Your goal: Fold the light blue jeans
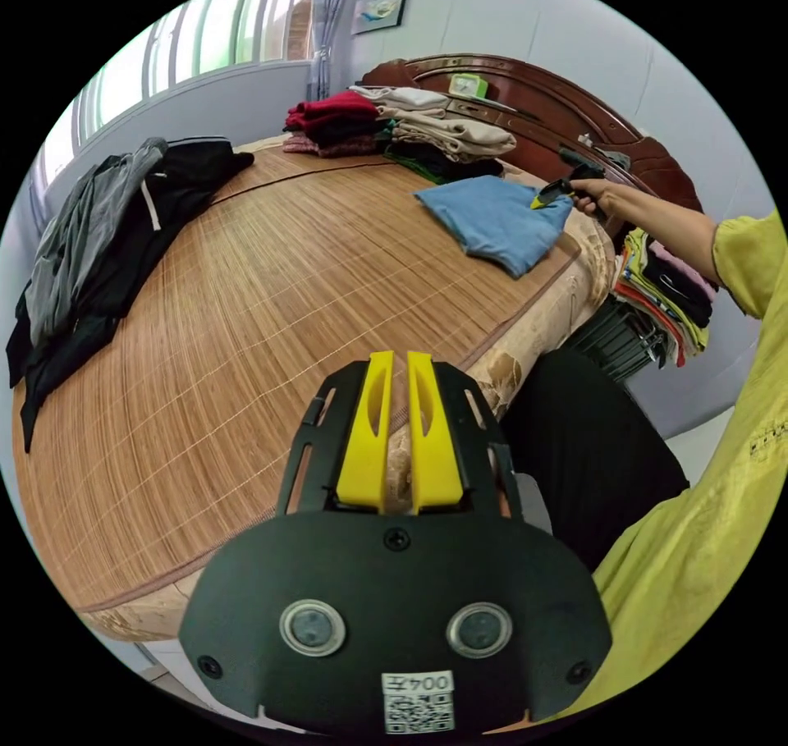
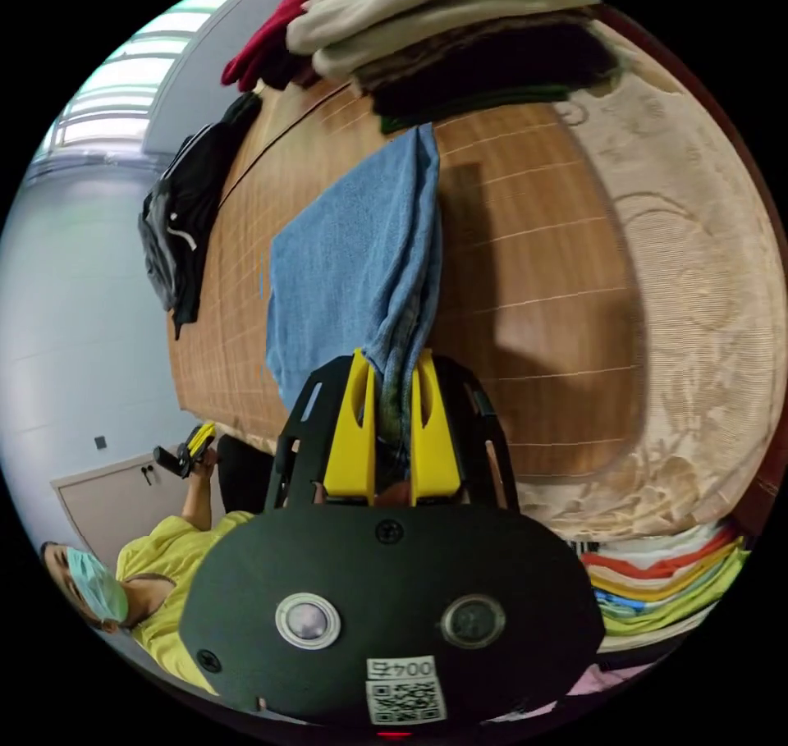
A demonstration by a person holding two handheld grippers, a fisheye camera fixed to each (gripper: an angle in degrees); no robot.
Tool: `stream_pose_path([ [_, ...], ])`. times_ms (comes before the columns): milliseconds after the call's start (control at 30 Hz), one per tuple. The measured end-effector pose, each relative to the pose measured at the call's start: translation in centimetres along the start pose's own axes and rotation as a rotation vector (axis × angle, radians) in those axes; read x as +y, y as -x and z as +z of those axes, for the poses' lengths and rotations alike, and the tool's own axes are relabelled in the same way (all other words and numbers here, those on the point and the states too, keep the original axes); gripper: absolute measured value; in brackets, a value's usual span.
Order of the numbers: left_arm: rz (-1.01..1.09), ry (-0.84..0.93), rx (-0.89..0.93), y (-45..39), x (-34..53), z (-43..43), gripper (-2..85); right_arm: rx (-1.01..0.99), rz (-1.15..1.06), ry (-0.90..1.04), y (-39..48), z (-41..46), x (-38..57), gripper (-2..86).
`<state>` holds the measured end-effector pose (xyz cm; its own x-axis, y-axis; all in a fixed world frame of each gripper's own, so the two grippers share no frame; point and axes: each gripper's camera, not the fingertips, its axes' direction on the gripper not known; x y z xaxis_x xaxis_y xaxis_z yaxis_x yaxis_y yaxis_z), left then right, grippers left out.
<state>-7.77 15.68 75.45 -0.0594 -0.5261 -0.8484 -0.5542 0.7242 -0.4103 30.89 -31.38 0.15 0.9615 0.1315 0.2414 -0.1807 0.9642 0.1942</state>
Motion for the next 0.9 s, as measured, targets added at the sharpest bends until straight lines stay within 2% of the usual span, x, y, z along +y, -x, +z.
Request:
stream_pose_path([
  [300,-0.022,0.012,-0.008,2.3,1.5,6.2,1.4,0.161,0.145,-0.102,-4.4,-4.0,-3.8,7.4],
  [467,-0.069,0.034,0.0,3.6,3.3,8.9,1.4,0.445,0.312,-0.287,-3.8,-5.6,-2.2,7.2],
  [500,-0.076,0.034,-0.001,3.7,3.6,9.1,1.5,0.448,0.31,-0.319,-3.4,-5.7,-1.6,6.7],
  [600,-0.116,0.038,-0.006,4.3,5.3,10.0,1.6,0.197,0.157,-0.428,-0.5,-4.1,2.1,6.3],
  [667,-0.169,0.035,0.004,4.6,6.9,10.7,1.6,-0.112,0.0,-0.412,2.8,0.3,5.4,5.1],
  [733,-0.214,0.033,0.035,4.8,8.1,11.0,1.6,-0.339,-0.081,-0.343,5.3,5.1,8.1,3.0],
  [800,-0.242,0.024,0.038,4.7,9.2,11.0,1.6,-0.56,-0.081,-0.282,7.1,10.6,11.2,0.8],
  [867,-0.284,-0.007,0.004,4.7,10.8,10.4,1.3,-0.841,0.013,-0.234,8.2,18.0,15.0,-0.1],
  [900,-0.289,-0.018,-0.002,4.7,11.2,10.1,1.3,-0.9,0.038,-0.217,8.4,19.7,15.8,-0.3],
])
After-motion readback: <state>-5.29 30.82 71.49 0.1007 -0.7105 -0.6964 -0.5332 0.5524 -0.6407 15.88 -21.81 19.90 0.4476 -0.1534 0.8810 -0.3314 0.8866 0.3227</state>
